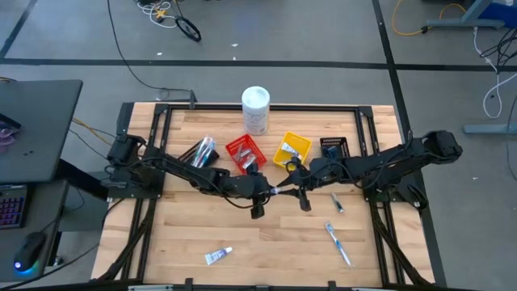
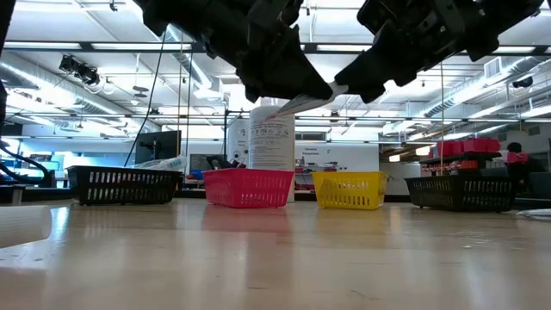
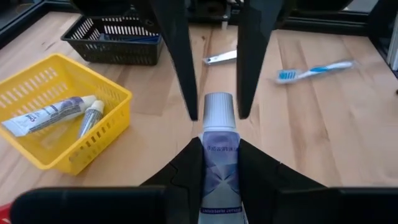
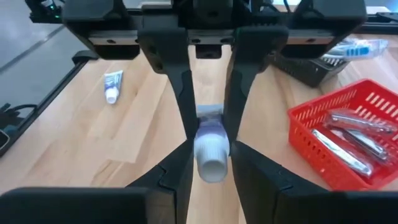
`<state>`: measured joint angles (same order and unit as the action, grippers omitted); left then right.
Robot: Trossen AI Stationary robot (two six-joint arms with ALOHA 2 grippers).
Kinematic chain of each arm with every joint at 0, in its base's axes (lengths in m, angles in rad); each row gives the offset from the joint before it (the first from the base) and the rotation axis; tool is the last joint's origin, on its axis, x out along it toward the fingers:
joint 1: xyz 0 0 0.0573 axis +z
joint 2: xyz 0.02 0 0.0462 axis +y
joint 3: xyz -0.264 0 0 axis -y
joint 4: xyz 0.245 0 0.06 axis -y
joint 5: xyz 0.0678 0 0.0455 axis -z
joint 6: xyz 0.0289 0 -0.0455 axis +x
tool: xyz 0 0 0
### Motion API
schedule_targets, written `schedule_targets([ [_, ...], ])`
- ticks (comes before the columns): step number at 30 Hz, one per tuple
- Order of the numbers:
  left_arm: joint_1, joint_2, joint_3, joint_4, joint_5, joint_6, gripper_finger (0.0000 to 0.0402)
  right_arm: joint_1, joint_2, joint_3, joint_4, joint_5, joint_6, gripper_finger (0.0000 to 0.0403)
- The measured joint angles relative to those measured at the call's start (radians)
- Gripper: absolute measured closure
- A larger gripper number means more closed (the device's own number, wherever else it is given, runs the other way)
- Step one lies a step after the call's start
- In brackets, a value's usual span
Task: Pick & Place Travel size toiletries
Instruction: Put the top white toothpaste into the yellow basket
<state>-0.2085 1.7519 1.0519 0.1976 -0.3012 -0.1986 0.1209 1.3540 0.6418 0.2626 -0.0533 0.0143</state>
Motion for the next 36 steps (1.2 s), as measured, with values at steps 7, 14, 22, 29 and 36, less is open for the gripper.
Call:
schedule_targets([
  [7, 0.000, 0.000, 0.000, -0.003, -0.043, 0.002, 0.0312, -0.001, 0.000, 0.000, -0.020, 0.004, 0.000, 0.0284],
  [14, 0.000, 0.000, 0.000, 0.012, -0.048, 0.021, 0.0312, 0.000, 0.000, 0.000, -0.034, 0.020, 0.006, 0.0314],
  [22, 0.000, 0.000, 0.000, 0.011, -0.050, 0.021, 0.0311, 0.000, 0.000, -0.002, -0.022, 0.006, 0.008, 0.0329],
  [29, 0.000, 0.000, 0.000, 0.011, -0.050, 0.026, 0.0298, 0.000, 0.000, -0.002, -0.020, 0.003, 0.008, 0.0330],
  [36, 0.001, 0.002, 0.000, 0.009, -0.116, 0.046, 0.0265, 0.000, 0.000, -0.001, -0.026, 0.058, 0.008, 0.0331],
])
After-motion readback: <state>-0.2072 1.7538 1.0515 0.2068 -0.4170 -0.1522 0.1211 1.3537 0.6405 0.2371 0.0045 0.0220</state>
